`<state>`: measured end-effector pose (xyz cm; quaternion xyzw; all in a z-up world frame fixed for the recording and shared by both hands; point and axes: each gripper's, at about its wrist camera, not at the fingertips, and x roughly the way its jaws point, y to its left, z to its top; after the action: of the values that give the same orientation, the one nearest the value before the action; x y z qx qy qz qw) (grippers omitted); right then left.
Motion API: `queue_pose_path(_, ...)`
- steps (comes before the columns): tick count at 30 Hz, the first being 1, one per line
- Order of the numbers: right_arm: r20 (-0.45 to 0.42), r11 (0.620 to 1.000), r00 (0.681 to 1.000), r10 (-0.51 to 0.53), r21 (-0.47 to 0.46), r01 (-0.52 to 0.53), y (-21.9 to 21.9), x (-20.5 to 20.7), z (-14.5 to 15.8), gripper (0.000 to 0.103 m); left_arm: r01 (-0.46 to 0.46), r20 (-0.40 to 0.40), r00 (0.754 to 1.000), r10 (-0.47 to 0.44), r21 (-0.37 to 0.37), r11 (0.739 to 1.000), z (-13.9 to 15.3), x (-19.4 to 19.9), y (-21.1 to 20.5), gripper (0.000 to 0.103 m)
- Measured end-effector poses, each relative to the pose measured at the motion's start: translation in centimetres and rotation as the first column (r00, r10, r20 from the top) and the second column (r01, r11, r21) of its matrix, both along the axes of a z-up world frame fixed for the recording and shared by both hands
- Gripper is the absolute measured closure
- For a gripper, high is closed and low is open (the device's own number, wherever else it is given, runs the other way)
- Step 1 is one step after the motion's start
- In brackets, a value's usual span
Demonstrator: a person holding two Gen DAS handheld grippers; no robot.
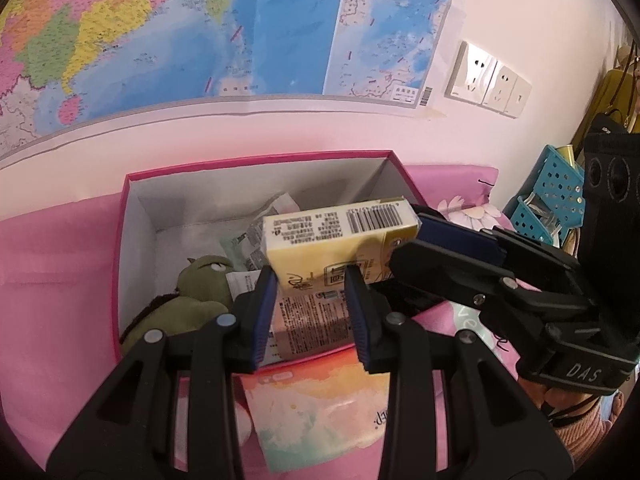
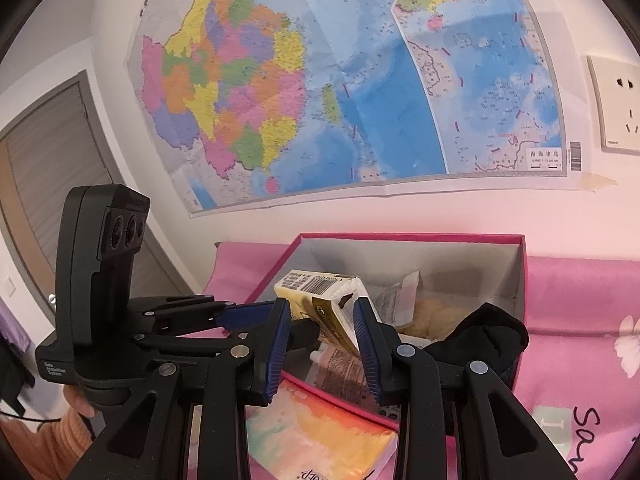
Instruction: Organize soft objects
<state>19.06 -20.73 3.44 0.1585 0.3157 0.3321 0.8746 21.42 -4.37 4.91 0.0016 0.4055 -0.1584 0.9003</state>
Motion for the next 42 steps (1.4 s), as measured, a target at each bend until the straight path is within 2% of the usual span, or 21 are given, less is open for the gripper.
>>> queue_pose_path(21, -0.070, 0.998, 0.995, -0.065, -0.020, 0.064, 0.5, 3.4, -2.2, 0.069, -0.053, -0.069, 0.996, 0.055, 0.030, 0.998, -1.6, 3.6, -0.2, 0.068)
queue_pose_path(24, -0.074, 0.995, 0.993, -0.095, -0.036, 0.093, 0.3, 3.5, -2.3, 0.069, -0.050, -0.049, 0.997, 0.052, 0.039, 0.998, -1.4, 3.0, -0.1, 0.066)
queue_pose_path(27, -0.066, 0.995, 0.993, -0.095, -0.042, 0.093, 0.1, 3.1, -2.3, 0.069, -0.049, 0.001, 0.999, 0.049, 0.044, 0.998, -1.1, 1.5, 0.2, 0.056)
queue_pose_path(30, -0.043, 0.994, 0.994, -0.098, -0.056, 0.095, -0.3, 1.9, -1.9, 0.061, -0.043, 0.070, 0.997, 0.041, 0.034, 0.998, -0.4, -0.9, 0.7, 0.043)
queue_pose_path(33, -0.011, 0.993, 0.995, -0.100, -0.066, 0.099, -0.8, 0.2, -1.4, 0.050, -0.047, 0.133, 0.990, 0.044, 0.018, 0.999, 0.2, -3.5, 1.6, 0.029)
queue_pose_path(35, 0.012, 0.992, 0.994, -0.105, -0.070, 0.106, -1.2, -1.0, -1.0, 0.040, -0.060, 0.175, 0.983, 0.058, 0.010, 0.998, 0.6, -5.6, 2.4, 0.014)
queue_pose_path(36, 0.029, 0.992, 0.994, -0.107, -0.070, 0.109, -1.4, -2.0, -0.8, 0.037, -0.067, 0.193, 0.979, 0.065, -0.001, 0.998, 0.8, -6.6, 3.0, 0.012)
queue_pose_path(38, 0.073, 0.987, 0.990, -0.125, -0.092, 0.131, -1.7, -4.0, -0.3, 0.023, -0.088, 0.221, 0.971, 0.090, -0.017, 0.996, 1.0, -8.6, 3.6, 0.001)
queue_pose_path(40, 0.108, 0.984, 0.986, -0.130, -0.105, 0.141, -1.8, -5.8, -0.2, 0.016, -0.115, 0.243, 0.963, 0.118, -0.026, 0.993, 0.8, -10.3, 4.2, 0.000)
queue_pose_path(42, 0.136, 0.976, 0.980, -0.147, -0.138, 0.166, -1.7, -7.8, -0.4, 0.006, -0.155, 0.228, 0.961, 0.154, -0.014, 0.988, 0.0, -11.7, 4.7, 0.000)
